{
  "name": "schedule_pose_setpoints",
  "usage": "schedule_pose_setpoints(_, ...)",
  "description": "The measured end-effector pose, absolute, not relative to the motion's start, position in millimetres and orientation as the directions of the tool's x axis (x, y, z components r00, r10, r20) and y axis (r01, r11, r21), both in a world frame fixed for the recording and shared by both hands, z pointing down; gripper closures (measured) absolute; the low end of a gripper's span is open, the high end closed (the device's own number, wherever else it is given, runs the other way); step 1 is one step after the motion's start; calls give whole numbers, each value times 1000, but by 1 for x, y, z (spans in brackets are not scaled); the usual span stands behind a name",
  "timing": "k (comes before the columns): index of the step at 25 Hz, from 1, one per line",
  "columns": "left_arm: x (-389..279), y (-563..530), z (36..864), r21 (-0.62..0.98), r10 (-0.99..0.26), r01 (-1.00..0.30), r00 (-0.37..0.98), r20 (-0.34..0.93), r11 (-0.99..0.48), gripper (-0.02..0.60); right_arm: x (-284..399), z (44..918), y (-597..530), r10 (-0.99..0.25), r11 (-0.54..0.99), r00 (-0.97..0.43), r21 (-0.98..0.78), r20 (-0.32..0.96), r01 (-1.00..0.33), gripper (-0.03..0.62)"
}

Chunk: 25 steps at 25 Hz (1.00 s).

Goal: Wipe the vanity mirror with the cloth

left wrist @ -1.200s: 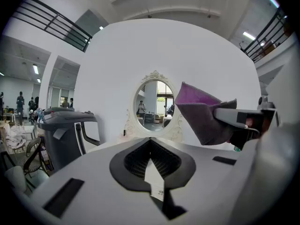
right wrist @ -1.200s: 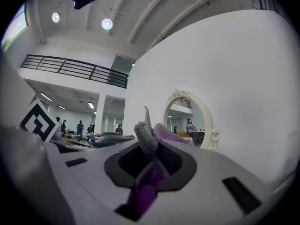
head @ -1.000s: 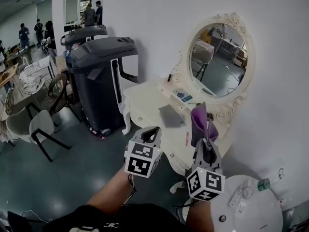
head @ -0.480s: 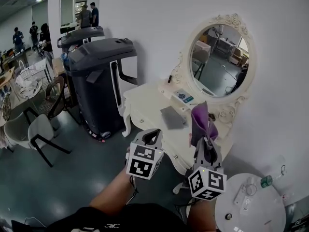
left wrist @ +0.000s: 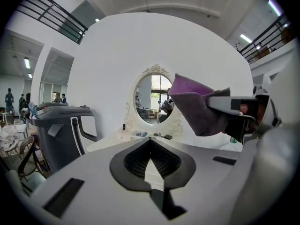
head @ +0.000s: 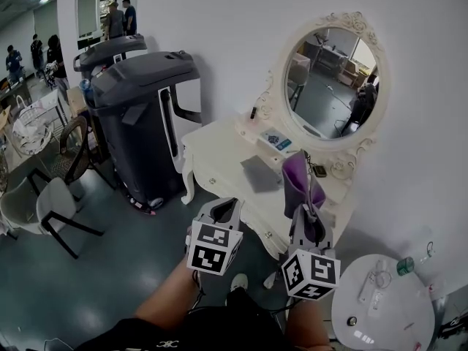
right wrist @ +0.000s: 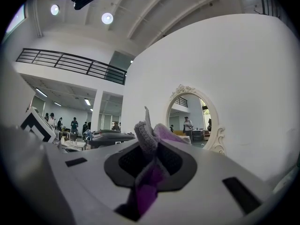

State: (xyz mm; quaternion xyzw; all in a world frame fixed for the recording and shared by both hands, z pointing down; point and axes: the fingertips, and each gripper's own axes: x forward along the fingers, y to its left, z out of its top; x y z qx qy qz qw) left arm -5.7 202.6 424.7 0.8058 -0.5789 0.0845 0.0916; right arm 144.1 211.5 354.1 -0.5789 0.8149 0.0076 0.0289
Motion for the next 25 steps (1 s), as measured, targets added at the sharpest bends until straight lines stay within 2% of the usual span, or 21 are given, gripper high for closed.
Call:
schedule_pose_setpoints(10, -22, 129, 434, -13, -920, -959, 268, 286, -283, 577, 132, 364, 125, -936, 351, -348, -70, -60, -934, 543)
schedule_pose_setpoints(15, -20, 69, 418, -29, -930, -963, 252, 269, -269, 577, 132, 350, 66, -926, 373, -368, -68, -82, -925, 543)
schedule_pose_setpoints(25, 16, -39, 406, -35, -916, -944, 307, 256, -327, 577, 162, 338, -36, -941, 334, -328, -61, -89, -941, 543)
